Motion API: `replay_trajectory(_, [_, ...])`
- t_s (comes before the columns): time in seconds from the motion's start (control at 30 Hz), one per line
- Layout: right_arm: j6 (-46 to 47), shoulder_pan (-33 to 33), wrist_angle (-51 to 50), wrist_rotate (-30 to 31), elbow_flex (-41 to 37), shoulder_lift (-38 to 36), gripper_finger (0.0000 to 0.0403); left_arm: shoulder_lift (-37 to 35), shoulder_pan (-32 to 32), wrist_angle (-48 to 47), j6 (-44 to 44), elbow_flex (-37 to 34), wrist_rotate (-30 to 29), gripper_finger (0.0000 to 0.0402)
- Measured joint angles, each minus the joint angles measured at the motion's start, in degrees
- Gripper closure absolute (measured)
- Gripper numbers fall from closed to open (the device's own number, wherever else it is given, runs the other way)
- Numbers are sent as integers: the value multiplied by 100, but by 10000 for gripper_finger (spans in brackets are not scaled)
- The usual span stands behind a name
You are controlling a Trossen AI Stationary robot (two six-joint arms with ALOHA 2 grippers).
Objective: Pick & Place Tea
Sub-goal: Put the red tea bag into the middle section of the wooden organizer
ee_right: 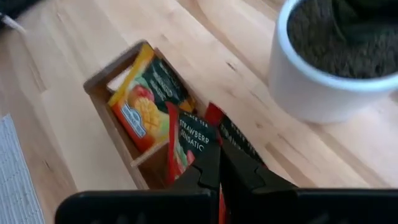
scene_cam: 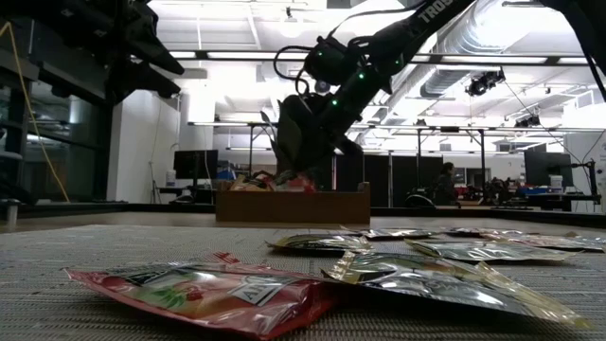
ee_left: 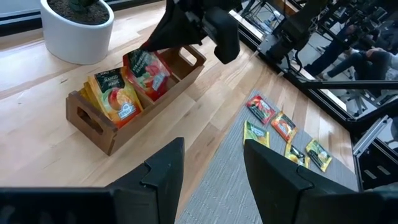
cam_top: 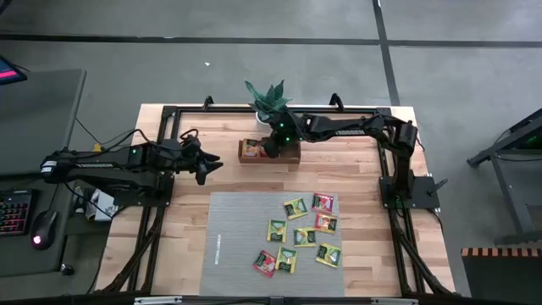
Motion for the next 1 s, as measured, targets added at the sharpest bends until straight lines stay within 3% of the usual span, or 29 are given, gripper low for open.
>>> replay_trajectory(0.3, [304,85,-466,217,2,0,403,0,0,10,0,0,4,236])
replay_trajectory(0.8, [299,140,-315,175,7,0,402,0,-1,30,44,0,2,236])
replay_trajectory(1.0, [152,140,-322,159,10,-11,376,0,0,30,44,0,2,236])
